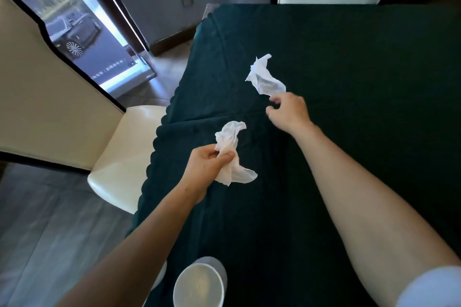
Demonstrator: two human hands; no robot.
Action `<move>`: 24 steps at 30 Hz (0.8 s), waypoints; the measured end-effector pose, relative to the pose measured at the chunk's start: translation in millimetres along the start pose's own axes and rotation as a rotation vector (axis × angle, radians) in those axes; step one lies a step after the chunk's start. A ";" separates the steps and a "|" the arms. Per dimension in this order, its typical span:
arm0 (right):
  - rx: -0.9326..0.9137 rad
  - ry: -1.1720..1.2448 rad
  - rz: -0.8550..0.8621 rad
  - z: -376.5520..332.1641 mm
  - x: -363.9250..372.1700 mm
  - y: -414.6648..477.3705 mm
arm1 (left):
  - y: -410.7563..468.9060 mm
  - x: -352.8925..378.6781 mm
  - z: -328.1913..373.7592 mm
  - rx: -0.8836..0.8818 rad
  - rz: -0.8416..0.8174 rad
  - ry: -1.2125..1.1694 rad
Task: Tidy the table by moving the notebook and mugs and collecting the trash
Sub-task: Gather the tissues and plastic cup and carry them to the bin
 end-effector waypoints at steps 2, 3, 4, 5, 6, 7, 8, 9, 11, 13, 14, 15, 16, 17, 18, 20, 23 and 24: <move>-0.021 -0.121 0.028 0.1 -2.1 14.6 | 2.1 1.7 -1.5 -0.005 -0.010 -0.015; -0.003 -0.156 0.001 0.7 -1.4 20.3 | 3.5 2.0 -2.7 -0.010 -0.011 -0.023; 0.030 -0.190 -0.046 2.1 0.2 23.8 | 3.9 1.8 -4.0 -0.021 -0.011 -0.034; 0.065 -0.223 -0.101 4.5 3.4 27.9 | 3.7 1.9 -6.4 -0.042 -0.011 -0.054; 0.088 -0.260 -0.150 5.9 5.1 30.7 | 2.3 2.2 -8.5 -0.073 -0.016 -0.086; 0.091 -0.303 -0.179 5.7 6.7 32.4 | 0.5 2.7 -9.5 -0.104 -0.028 -0.113; 0.072 -0.354 -0.181 3.7 7.9 32.3 | -1.6 2.4 -9.3 -0.125 -0.042 -0.126; 0.044 -0.392 -0.159 0.1 8.2 30.9 | -2.7 0.7 -8.9 -0.134 -0.056 -0.124; -0.003 -0.321 -0.071 -6.5 6.2 22.2 | -5.6 -7.2 -7.3 -0.127 -0.070 -0.094; -0.006 -0.167 0.002 -5.3 1.2 8.2 | -10.0 -18.5 -4.4 -0.113 -0.047 -0.078; -0.001 -0.127 0.020 -2.2 0.1 1.6 | -13.1 -24.5 -3.9 -0.112 -0.027 -0.081; -0.004 -0.122 0.022 0.9 -0.8 -5.2 | -17.4 -30.6 -3.0 -0.114 -0.007 -0.089; -0.006 -0.131 0.003 4.6 -0.6 -11.0 | -22.5 -36.0 -2.3 -0.119 0.007 -0.103; 0.000 -0.146 -0.025 7.4 0.4 -13.4 | -27.5 -40.6 -2.6 -0.124 0.019 -0.121; 0.006 -0.163 -0.049 8.2 0.6 -15.0 | -32.2 -44.1 -2.8 -0.126 0.026 -0.134; 0.027 -0.202 -0.085 13.3 3.0 -7.8 | -37.6 -47.5 -5.1 -0.135 0.027 -0.128; 0.052 -0.268 -0.156 9.5 14.6 5.0 | -40.4 -51.7 -7.4 -0.119 0.021 -0.102; 0.068 -0.297 -0.173 8.7 16.2 9.4 | -40.4 -51.6 -6.6 -0.114 0.017 -0.098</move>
Point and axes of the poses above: each hand's wrist, its own y-axis towards the middle knuckle, its own x-axis out of the palm, z = x × y, the point moved 7 cm from there along y, towards the middle knuckle, and after that the axes turned 7 degrees about x, right-handed, at the moved point
